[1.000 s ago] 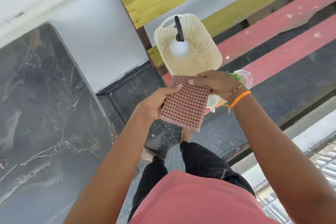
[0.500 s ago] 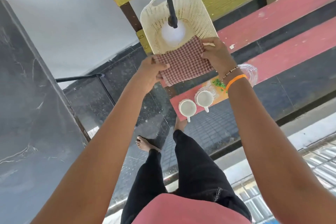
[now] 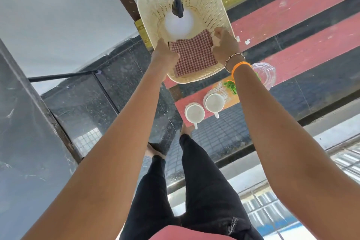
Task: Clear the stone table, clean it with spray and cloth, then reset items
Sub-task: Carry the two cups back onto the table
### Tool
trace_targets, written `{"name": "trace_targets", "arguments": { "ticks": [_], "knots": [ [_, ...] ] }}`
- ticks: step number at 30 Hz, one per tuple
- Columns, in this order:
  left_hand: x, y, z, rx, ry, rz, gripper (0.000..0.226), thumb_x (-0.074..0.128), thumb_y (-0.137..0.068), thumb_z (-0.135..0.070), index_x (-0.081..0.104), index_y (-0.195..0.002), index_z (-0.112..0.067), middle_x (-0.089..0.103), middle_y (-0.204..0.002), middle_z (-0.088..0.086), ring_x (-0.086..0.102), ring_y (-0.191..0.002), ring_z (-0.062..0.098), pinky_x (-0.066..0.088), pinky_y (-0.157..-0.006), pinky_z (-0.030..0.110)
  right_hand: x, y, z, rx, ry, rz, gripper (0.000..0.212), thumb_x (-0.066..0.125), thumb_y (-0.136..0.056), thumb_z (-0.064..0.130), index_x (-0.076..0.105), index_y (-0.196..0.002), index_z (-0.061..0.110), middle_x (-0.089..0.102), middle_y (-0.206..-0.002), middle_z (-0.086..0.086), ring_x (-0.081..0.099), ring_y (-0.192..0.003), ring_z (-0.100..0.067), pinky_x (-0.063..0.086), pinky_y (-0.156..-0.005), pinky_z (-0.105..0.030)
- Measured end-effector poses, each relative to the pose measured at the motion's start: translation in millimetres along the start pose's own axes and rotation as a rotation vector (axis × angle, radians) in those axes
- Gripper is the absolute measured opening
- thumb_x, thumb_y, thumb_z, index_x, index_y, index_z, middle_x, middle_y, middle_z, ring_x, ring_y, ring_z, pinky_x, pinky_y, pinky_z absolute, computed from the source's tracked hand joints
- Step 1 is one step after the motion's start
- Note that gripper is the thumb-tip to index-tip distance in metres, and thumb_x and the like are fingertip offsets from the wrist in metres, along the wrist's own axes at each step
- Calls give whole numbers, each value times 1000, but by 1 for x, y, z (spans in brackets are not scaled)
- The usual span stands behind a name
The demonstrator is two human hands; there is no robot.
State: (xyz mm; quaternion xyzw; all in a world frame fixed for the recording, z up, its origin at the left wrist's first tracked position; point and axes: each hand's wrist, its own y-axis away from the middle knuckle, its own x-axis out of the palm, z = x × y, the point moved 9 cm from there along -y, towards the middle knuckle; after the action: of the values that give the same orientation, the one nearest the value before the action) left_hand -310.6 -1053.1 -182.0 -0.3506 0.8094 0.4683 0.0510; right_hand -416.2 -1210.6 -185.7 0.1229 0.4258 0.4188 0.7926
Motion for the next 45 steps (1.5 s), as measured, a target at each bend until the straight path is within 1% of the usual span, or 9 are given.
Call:
{"name": "trace_targets", "arguments": {
  "ticks": [4, 10, 18, 22, 26, 30, 34, 39, 45],
  "knots": [
    [3, 26, 0, 63, 35, 3, 36, 54, -84, -6, 54, -118, -16, 61, -116, 4, 61, -100, 15, 53, -88, 34, -11, 19, -5, -20, -8, -86, 41, 38, -85, -9, 53, -122, 4, 59, -127, -10, 54, -120, -21, 40, -103, -26],
    [26, 84, 59, -41, 171, 54, 17, 54, -87, -14, 61, -71, -12, 59, -63, -2, 57, -50, 8, 54, -55, 20, -9, 87, -35, -20, -160, -225, 22, 46, -84, 1, 63, -95, 9, 66, -79, -1, 57, -68, -10, 40, -61, -5],
    [97, 128, 175, -523, 206, 298, 9, 52, -92, -22, 54, -85, -15, 54, -68, 2, 54, -56, 11, 48, -54, 23, 37, 147, -143, 277, -150, -220, 23, 45, -84, 3, 63, -97, 9, 54, -68, 8, 51, -76, -21, 35, -60, -24],
    [123, 126, 184, -556, 279, 338, 6, 47, -94, -16, 53, -92, -14, 54, -74, 3, 54, -65, 13, 47, -60, 25, 63, 147, -173, 377, -133, -130, 27, 41, -91, 9, 58, -111, 6, 66, -108, -13, 57, -91, -27, 37, -68, -27],
    [138, 119, 190, -611, 424, 354, 6, 47, -94, -13, 50, -98, -10, 54, -78, 5, 54, -70, 15, 48, -65, 26, 88, 137, -176, 369, -125, 17, 26, 38, -94, 7, 57, -111, 3, 62, -106, -19, 55, -89, -27, 39, -67, -31],
    [146, 120, 196, -611, 457, 430, 8, 45, -95, -15, 51, -101, -13, 55, -83, 5, 55, -75, 16, 47, -67, 28, 101, 133, -176, 378, -77, 78, 19, 40, -96, 12, 50, -83, 2, 48, -75, -12, 44, -76, -23, 27, -51, -31],
    [136, 113, 199, -525, 444, 353, 12, 41, -95, -15, 53, -96, -13, 52, -72, 2, 53, -69, 14, 48, -69, 26, 104, 138, -170, 393, -109, 60, 34, 38, -98, 21, 59, -103, -6, 52, -84, -13, 47, -81, -24, 32, -67, -27],
    [101, 102, 191, -443, 436, 174, 27, 37, -92, -7, 49, -68, -14, 38, -36, -6, 44, -37, 5, 42, -47, 16, 102, 146, -138, 351, -58, 50, 24, 41, -94, 15, 54, -76, 7, 49, -81, -13, 43, -79, -25, 25, -54, -31],
    [45, 126, 175, -318, 499, 71, 33, 40, -94, -17, 52, -64, -16, 38, -38, -8, 45, -43, 5, 45, -51, 14, 106, 173, -68, 240, -113, 29, 31, 41, -93, 14, 62, -89, -8, 52, -78, -13, 45, -78, -25, 31, -59, -29]
  ]
}}
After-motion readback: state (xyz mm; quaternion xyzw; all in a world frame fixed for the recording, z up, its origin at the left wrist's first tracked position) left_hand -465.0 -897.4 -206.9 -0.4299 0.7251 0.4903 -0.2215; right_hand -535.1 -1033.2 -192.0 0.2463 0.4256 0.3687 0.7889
